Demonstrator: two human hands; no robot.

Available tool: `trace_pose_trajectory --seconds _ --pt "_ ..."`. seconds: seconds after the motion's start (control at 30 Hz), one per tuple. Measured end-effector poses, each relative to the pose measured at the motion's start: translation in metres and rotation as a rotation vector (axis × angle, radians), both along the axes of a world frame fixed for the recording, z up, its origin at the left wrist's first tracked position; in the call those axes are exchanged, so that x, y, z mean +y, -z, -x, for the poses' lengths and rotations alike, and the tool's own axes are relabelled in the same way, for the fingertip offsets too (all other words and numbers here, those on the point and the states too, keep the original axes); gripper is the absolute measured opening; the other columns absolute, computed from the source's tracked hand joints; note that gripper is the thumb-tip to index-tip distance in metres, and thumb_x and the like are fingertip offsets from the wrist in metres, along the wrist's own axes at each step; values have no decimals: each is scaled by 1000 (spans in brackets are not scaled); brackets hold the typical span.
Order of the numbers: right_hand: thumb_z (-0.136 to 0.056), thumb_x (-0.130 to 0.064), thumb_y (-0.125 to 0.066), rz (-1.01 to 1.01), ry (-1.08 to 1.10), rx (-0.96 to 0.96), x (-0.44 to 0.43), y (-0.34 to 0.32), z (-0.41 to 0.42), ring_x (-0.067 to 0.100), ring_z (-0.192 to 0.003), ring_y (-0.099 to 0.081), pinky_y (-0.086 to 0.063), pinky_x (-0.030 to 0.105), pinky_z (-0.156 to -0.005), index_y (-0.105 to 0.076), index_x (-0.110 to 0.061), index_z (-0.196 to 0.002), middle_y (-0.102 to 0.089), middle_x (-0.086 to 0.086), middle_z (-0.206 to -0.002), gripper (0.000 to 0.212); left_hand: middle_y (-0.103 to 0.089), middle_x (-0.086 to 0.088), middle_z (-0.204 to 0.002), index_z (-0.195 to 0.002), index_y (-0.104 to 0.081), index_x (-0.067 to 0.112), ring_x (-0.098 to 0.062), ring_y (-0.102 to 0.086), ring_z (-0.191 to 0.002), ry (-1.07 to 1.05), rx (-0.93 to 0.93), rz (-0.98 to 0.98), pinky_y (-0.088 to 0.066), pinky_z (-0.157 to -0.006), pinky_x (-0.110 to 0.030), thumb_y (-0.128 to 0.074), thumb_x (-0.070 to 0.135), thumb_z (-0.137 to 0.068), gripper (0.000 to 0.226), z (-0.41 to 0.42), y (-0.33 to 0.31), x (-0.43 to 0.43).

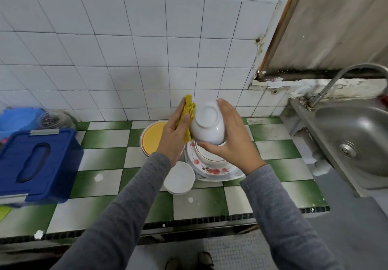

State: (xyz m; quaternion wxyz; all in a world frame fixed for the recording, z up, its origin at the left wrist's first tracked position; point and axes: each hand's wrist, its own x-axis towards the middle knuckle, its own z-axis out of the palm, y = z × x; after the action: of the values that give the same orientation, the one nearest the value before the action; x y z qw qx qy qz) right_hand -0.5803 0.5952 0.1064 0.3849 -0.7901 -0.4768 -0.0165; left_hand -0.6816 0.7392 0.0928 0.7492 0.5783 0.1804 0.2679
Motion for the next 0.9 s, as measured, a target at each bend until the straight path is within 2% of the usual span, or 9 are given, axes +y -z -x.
trace_pose_trajectory --seconds 0.07,0.13,0.3,0.43,0.53,0.63,0.7,0.8,0.9 --pt "-73 -48 -85 -23 31 4 -11 4 2 7 -144 -23 -10 9 -117 -28 -11 -154 -32 3 -158 106 -50 11 -148 -148 -43 31 -11 -48 -135 44 16 -24 -40 -114 -42 -49 26 -102 47 -2 3 -6" --pt "-72 -45 -86 -54 63 26 -24 7 4 4 -142 -24 -13 9 -116 -30 -16 -154 -32 -4 -154 103 -49 12 -149 -147 -44 36 -10 -47 -136 92 28 -53 -40 -114 -41 -49 26 -102 46 -6 3 -13" --pt "-74 -46 -85 -133 174 80 -68 17 8 16 -144 -31 -29 29 -118 -41 -25 -147 -35 4 -153 87 -44 12 -153 -144 -41 40 -2 -46 -134 231 47 -83 -40 -113 -33 -48 19 -104 46 -23 1 -42" --pt "-72 -34 -91 -199 283 79 -110 19 8 16 -141 -36 -33 31 -116 -47 -18 -142 -41 5 -148 85 -46 20 -147 -130 -49 56 -5 -45 -136 313 89 -77 -39 -115 -39 -52 18 -103 47 -43 1 -76" --pt "-69 -31 -93 -248 394 77 -145 21 10 14 -139 -39 -31 22 -114 -49 -14 -140 -45 7 -145 86 -46 23 -143 -131 -48 53 -1 -47 -133 384 77 -86 -42 -111 -30 -52 15 -103 48 -56 -5 -111" --pt "-69 -33 -93 -313 509 112 -185 26 17 15 -138 -40 -34 24 -113 -47 -23 -139 -47 1 -143 85 -45 25 -141 -136 -44 45 14 -50 -120 466 54 -80 -46 -100 -16 -50 8 -103 50 -68 -8 -150" --pt "-69 -36 -92 -377 577 137 -216 29 18 14 -136 -42 -37 29 -112 -46 -26 -139 -47 -5 -140 84 -45 23 -142 -134 -45 46 13 -49 -122 518 62 -76 -43 -107 -21 -49 7 -103 50 -78 -7 -179" --pt "-69 -41 -89 -449 672 173 -272 31 17 14 -134 -45 -41 38 -111 -47 -24 -140 -47 -7 -139 84 -46 15 -148 -129 -53 51 -1 -49 -131 571 71 -48 -40 -113 -37 -50 8 -103 50 -93 -3 -231" --pt "-68 -42 -89 -472 753 178 -339 35 14 15 -134 -46 -41 41 -111 -50 -20 -139 -48 -3 -140 84 -48 9 -149 -131 -53 45 -1 -51 -129 623 73 -22 -41 -113 -36 -51 7 -102 48 -109 3 -295"
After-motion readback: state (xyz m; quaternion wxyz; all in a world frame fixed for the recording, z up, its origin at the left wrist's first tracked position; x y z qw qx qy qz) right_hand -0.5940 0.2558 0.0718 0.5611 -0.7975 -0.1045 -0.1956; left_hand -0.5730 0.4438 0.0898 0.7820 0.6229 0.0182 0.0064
